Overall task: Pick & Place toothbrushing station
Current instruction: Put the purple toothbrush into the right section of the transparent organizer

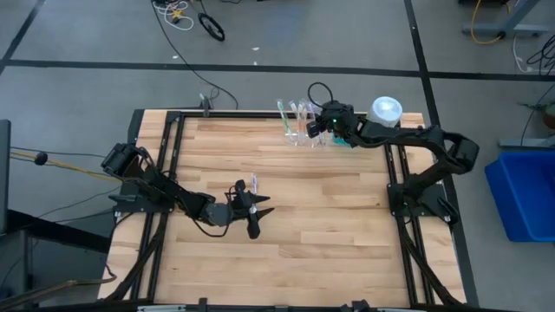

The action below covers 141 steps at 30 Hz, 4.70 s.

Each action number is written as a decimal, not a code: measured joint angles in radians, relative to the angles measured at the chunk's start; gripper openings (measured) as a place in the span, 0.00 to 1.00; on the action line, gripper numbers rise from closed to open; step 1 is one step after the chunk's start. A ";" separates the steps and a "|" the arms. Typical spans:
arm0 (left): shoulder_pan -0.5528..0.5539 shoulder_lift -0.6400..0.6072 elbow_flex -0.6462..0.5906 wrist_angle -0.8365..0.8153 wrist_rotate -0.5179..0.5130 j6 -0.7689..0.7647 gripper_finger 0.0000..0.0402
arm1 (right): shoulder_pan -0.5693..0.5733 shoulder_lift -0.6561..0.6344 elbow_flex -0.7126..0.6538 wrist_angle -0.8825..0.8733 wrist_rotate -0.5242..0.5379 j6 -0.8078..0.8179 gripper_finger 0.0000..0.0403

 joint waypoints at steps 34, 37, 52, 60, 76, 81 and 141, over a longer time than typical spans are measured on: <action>0.000 0.000 0.000 -0.001 0.007 -0.001 0.44 | 0.025 -0.088 0.000 -0.104 -0.142 0.041 0.44; 0.000 0.000 0.000 -0.001 0.006 -0.001 0.44 | 0.045 -0.117 0.000 -0.134 -0.150 0.042 0.52; 0.003 -0.157 0.000 -0.393 -0.065 -0.151 0.44 | 0.602 -0.076 0.000 0.024 -0.002 -0.061 0.45; 0.074 -0.220 -0.006 -0.803 0.035 -0.424 0.44 | 0.809 0.142 0.000 0.193 0.003 -0.050 0.40; 0.171 -0.203 -0.073 -0.706 0.121 -0.618 0.65 | 0.925 0.424 -0.001 0.550 0.112 0.014 0.30; 0.169 -0.128 -0.071 -0.640 0.067 -0.670 0.63 | 0.925 0.423 0.000 0.557 0.132 -0.008 0.28; 0.238 0.018 -0.029 -0.103 0.155 -0.326 0.00 | 0.924 0.423 -0.037 0.580 0.190 0.065 0.18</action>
